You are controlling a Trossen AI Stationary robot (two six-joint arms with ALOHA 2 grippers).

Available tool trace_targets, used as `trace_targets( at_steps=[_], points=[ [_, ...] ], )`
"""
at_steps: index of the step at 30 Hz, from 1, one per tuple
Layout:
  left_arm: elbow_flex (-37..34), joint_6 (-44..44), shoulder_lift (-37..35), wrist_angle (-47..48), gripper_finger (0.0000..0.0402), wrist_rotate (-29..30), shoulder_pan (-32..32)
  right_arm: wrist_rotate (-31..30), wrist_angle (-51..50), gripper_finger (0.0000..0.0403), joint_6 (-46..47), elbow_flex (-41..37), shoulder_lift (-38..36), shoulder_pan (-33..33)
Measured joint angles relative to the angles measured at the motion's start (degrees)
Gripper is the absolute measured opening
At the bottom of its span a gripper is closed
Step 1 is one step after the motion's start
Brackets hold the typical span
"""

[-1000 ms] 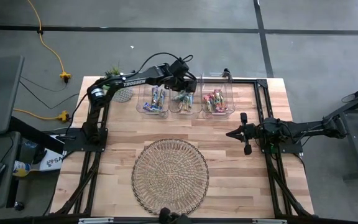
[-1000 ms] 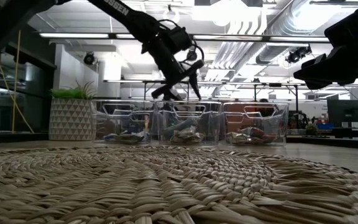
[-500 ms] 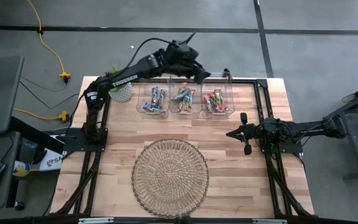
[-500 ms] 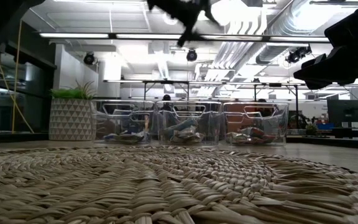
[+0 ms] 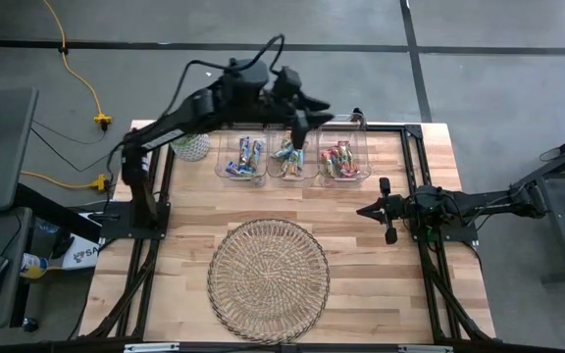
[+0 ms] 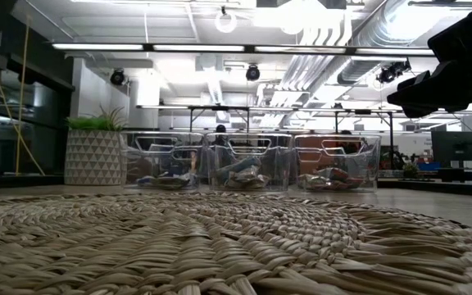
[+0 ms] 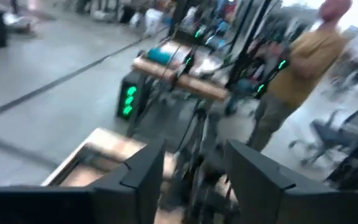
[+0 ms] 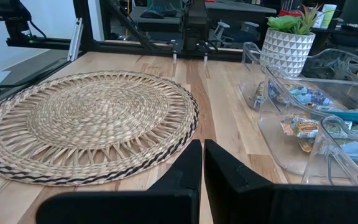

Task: Pick and place Granola Bars by type
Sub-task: Return to Home Position

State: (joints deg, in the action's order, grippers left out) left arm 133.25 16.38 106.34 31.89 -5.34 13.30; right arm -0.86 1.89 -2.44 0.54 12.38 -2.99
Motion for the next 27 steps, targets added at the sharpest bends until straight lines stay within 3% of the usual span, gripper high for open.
trace_targets(
  at_steps=[13,18,27],
  points=[
    [0.0,-8.4,-10.2,15.5,0.0007,15.6,-6.0,0.0,0.0,0.0000,0.0,0.0,0.0,0.0],
    [0.0,-12.2,-13.6,16.3,0.0004,19.0,-9.9,0.0,0.0,0.0000,0.0,0.0,0.0,0.0],
    [-0.1,-16.1,-20.1,24.1,0.0001,19.5,-13.5,0.0,0.0,0.0000,0.0,0.0,0.0,0.0]
  ],
)
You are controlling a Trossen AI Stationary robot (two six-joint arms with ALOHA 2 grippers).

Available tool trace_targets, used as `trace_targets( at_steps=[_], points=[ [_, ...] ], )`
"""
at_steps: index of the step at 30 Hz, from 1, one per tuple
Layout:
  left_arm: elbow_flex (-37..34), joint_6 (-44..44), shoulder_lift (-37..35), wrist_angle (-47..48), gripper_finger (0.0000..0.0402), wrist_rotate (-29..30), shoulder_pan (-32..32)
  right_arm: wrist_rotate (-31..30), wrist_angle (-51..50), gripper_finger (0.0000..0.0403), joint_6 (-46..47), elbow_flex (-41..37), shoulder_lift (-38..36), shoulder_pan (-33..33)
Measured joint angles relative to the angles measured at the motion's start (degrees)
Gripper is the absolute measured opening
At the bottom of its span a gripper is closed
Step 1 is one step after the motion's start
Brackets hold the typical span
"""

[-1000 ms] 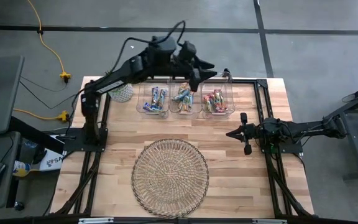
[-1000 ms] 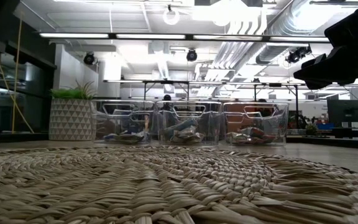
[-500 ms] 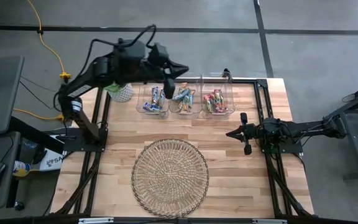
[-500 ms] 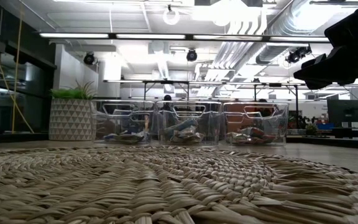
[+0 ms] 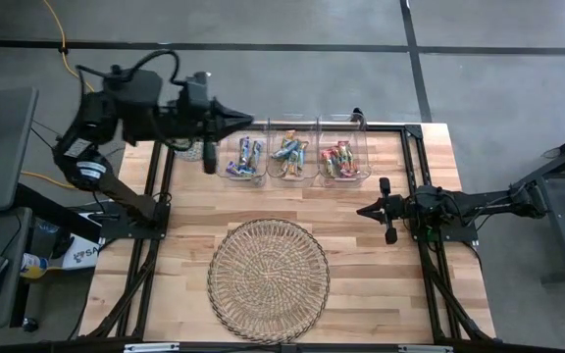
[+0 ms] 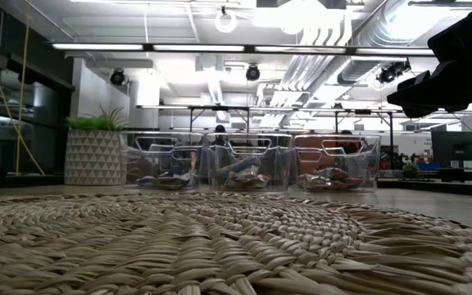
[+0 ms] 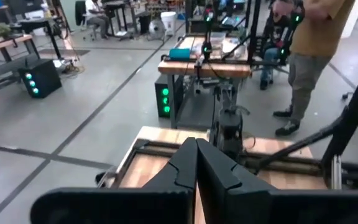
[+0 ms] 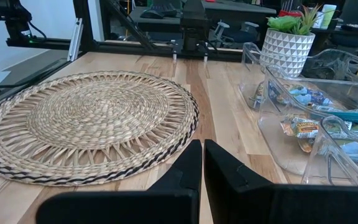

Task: Pick and place Granola Bars by type
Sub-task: Return to Home Position

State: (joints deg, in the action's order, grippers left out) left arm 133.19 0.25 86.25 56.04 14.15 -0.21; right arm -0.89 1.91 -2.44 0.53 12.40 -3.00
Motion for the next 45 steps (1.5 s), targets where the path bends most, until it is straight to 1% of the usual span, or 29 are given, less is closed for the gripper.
trace_targets(
  at_steps=[5,8,17,22,25,28,31,35,39,45],
  points=[
    [0.0,-0.5,-3.9,5.0,0.0000,-0.1,0.1,0.0,0.0,0.0000,0.0,0.0,0.0,0.0],
    [0.0,-1.6,-6.2,6.7,0.0000,-1.6,0.2,0.0,0.0,0.0000,0.0,0.0,0.0,0.0],
    [0.0,-2.1,-13.5,15.7,0.0000,-1.9,0.2,0.0,0.0,0.0000,0.0,0.0,0.0,0.0],
    [0.0,-2.0,-18.0,18.5,0.0000,-4.0,0.2,0.0,0.0,0.0000,0.0,0.0,0.0,0.0],
    [-0.3,-2.0,-21.0,20.2,0.0000,-4.0,0.2,0.0,0.0,0.0000,0.0,0.0,0.0,0.0],
    [-2.0,-2.0,-24.7,21.1,0.0000,-4.0,0.2,0.0,0.0,0.0000,0.0,0.0,0.0,0.0],
    [-5.5,-1.5,-29.0,21.0,0.0000,-4.0,0.2,0.0,0.0,0.0000,0.0,0.0,0.0,0.0],
    [-12.5,0.5,-35.8,20.5,0.0000,-4.0,0.2,0.0,0.0,0.0000,0.0,0.0,0.0,0.0],
    [-22.2,2.7,-43.0,16.6,0.0000,-4.6,0.2,0.0,0.0,0.0000,0.0,0.0,0.0,0.0],
    [-38.1,2.6,-53.4,6.5,0.0000,-6.1,0.2,0.0,0.0,0.0000,0.0,0.0,0.0,0.0]
  ],
)
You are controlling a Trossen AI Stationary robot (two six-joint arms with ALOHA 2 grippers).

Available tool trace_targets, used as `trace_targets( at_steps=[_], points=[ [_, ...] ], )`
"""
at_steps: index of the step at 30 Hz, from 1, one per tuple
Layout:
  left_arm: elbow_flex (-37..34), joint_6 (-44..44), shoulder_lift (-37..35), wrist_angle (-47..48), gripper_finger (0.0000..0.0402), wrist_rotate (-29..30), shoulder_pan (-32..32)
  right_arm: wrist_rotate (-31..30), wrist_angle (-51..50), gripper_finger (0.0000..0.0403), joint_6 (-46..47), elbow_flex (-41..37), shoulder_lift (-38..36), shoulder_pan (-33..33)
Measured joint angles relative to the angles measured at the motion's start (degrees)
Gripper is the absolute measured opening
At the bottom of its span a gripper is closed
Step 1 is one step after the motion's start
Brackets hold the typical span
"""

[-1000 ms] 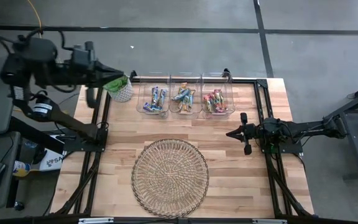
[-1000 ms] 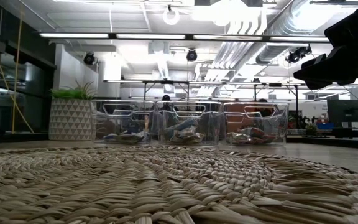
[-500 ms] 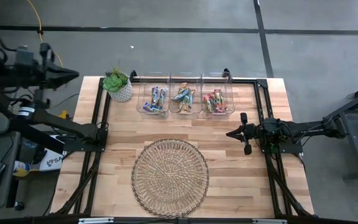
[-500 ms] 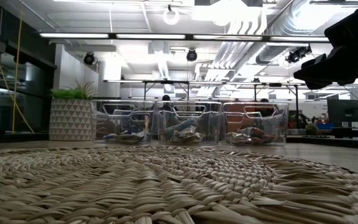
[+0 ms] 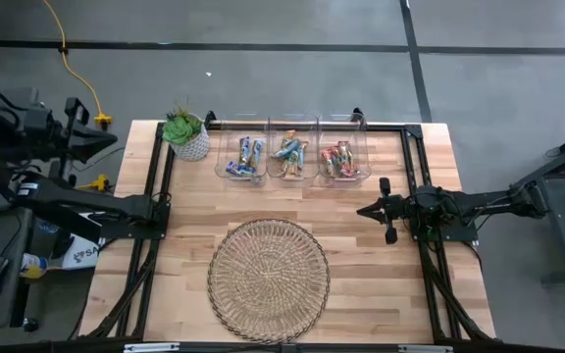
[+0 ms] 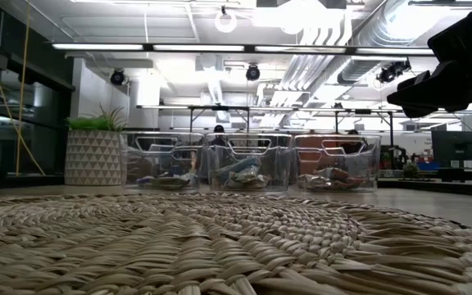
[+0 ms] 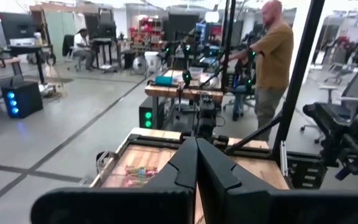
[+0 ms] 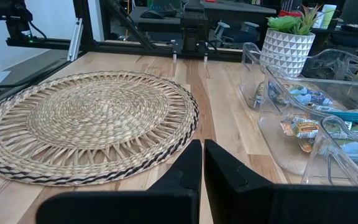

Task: Pick and place Granola Bars by type
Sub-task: Return to Home Position

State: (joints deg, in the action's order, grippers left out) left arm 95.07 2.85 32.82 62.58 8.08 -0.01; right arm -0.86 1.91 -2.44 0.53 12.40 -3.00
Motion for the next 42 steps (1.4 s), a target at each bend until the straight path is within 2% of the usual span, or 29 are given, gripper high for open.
trace_targets(
  at_steps=[7,20,28,32,37,42],
  points=[
    [-14.4,0.0,-9.9,-9.7,0.0000,-1.0,0.0,0.0,0.0,0.0000,0.0,0.0,0.0,0.0],
    [-27.0,2.1,-23.9,-17.5,0.0000,-1.2,0.0,0.0,0.0,0.0000,0.0,0.0,0.0,0.0],
    [-38.3,4.3,-32.2,-19.6,0.0000,-1.2,0.0,0.0,0.0,0.0000,0.0,0.0,0.0,0.0],
    [-43.6,4.9,-32.3,-19.5,0.0000,-3.4,0.0,0.0,0.0,0.0000,0.0,0.0,0.0,0.0],
    [-52.0,5.0,-32.4,-28.9,0.0000,-7.5,0.0,0.0,0.0,0.0000,0.0,0.0,0.0,0.0],
    [-59.2,5.3,-32.4,-37.9,0.0000,-7.9,0.0,0.0,0.0,0.0000,0.0,0.0,0.0,0.0]
  ],
)
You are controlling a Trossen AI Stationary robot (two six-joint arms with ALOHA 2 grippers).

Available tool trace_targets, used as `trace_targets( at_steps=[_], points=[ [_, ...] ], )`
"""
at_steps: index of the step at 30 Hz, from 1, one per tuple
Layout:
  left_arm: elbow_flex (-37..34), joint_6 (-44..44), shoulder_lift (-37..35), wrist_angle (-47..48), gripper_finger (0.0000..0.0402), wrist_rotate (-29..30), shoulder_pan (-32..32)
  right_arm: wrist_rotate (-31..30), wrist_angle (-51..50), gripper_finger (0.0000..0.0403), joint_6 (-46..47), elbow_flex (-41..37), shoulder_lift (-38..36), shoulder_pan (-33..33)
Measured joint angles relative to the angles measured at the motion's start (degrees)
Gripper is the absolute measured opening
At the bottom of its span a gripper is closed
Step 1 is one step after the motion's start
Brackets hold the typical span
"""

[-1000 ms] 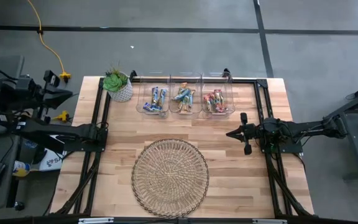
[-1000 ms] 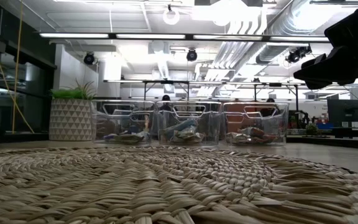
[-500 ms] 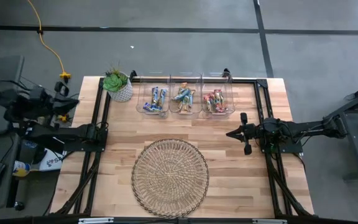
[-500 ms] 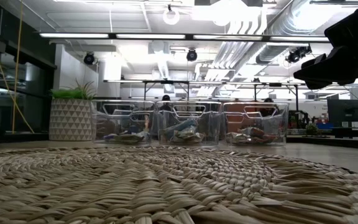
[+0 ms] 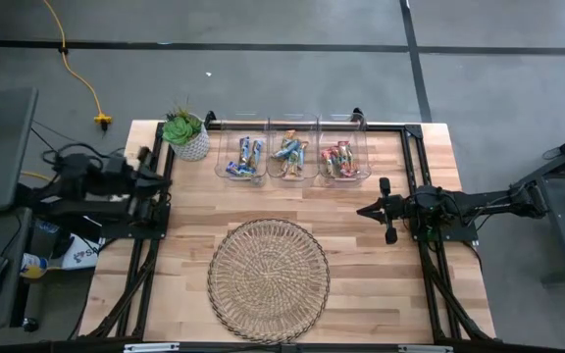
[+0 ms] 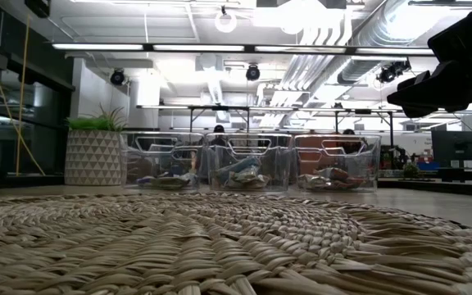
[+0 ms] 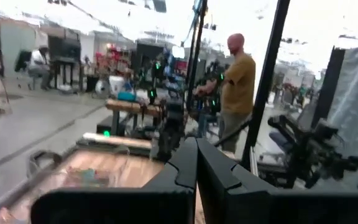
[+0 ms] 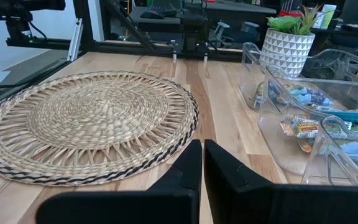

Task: Pick and place Granola Bars by type
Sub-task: Return to Home Position

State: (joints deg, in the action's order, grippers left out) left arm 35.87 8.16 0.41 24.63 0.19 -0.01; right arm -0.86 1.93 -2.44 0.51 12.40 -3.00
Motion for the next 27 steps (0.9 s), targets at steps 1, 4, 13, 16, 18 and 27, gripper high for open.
trace_targets(
  at_steps=[1,4,13,16,18,27],
  points=[
    [-1.1,0.2,0.1,-0.8,0.0000,-0.5,0.0,0.0,0.0,0.0000,0.0,0.0,0.0,0.0],
    [-4.5,1.2,0.0,-5.2,0.0000,-1.3,0.0,0.0,0.0,0.0000,0.0,0.0,0.0,0.0],
    [-12.5,4.1,0.0,-13.1,0.0000,-2.4,0.0,0.0,0.0,0.0000,0.0,0.0,0.0,0.0],
    [-15.2,5.5,0.0,-14.8,0.0000,-2.4,0.0,0.0,0.0,0.0000,0.0,0.0,0.0,0.0],
    [-16.6,6.1,0.0,-16.0,0.0000,-2.4,0.0,0.0,0.0,0.0000,0.0,0.0,0.0,0.0],
    [-25.4,8.7,0.0,-27.4,0.0000,-2.2,0.0,0.0,0.0,0.0000,0.0,0.0,0.0,0.0]
  ],
)
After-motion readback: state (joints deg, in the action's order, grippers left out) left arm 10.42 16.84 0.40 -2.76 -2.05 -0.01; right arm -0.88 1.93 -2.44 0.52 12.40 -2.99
